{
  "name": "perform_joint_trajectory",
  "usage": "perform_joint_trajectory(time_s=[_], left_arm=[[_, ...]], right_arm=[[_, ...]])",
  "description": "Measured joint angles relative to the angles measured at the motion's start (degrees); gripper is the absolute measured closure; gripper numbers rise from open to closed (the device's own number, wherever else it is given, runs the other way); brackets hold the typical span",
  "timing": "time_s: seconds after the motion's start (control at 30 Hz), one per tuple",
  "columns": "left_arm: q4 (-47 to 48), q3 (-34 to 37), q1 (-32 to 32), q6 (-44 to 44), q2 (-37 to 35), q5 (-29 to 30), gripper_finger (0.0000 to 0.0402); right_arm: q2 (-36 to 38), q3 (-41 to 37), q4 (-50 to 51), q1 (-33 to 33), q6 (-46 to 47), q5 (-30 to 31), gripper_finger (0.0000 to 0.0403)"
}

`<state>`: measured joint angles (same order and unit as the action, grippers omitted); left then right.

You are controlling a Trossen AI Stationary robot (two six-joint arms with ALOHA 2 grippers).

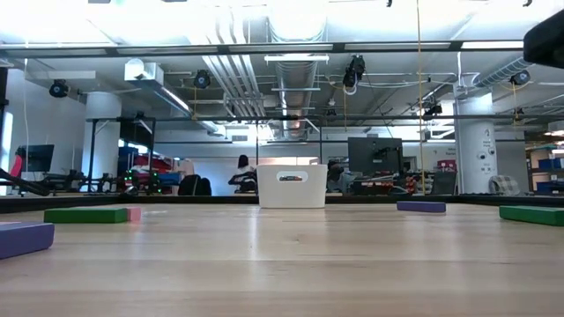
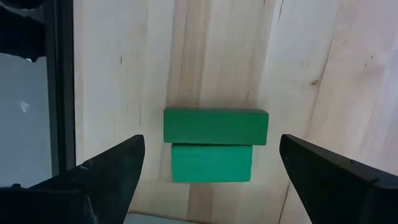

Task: Sort blocks
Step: Put the green block into the gray bin

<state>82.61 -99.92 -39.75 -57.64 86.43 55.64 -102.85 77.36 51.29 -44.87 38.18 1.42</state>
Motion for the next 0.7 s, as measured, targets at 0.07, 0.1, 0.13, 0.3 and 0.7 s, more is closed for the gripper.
perform_joint_trajectory(time_s=[0.07, 0.1, 0.13, 0.3, 0.7], left_arm=[[0.08, 0.00, 0.00, -0.11, -0.02, 0.07, 0.0235], [0.15, 0.00, 0.00, -0.11, -0.02, 0.23, 0.0235], [0.15, 0.00, 0.00, -0.11, -0.02, 0.41, 0.0235], [0.33, 0.00, 0.00, -0.11, -0.02, 0.74, 0.0235], [0.51, 0.00, -0.01, -0.25, -0.02, 0.83, 0.0235]], right_arm=[[0.00, 0.00, -0.01, 0.00, -0.36, -0.07, 0.0037], [0.00, 0.00, -0.16, 0.01, -0.71, -0.29, 0.0037], [0.00, 0.00, -0.60, 0.01, -1.13, -0.40, 0.0036], [0.35, 0.00, -1.27, 0.01, -1.70, -0.40, 0.0018], [0.35, -0.22, -1.27, 0.01, -1.32, 4.67, 0.0014]])
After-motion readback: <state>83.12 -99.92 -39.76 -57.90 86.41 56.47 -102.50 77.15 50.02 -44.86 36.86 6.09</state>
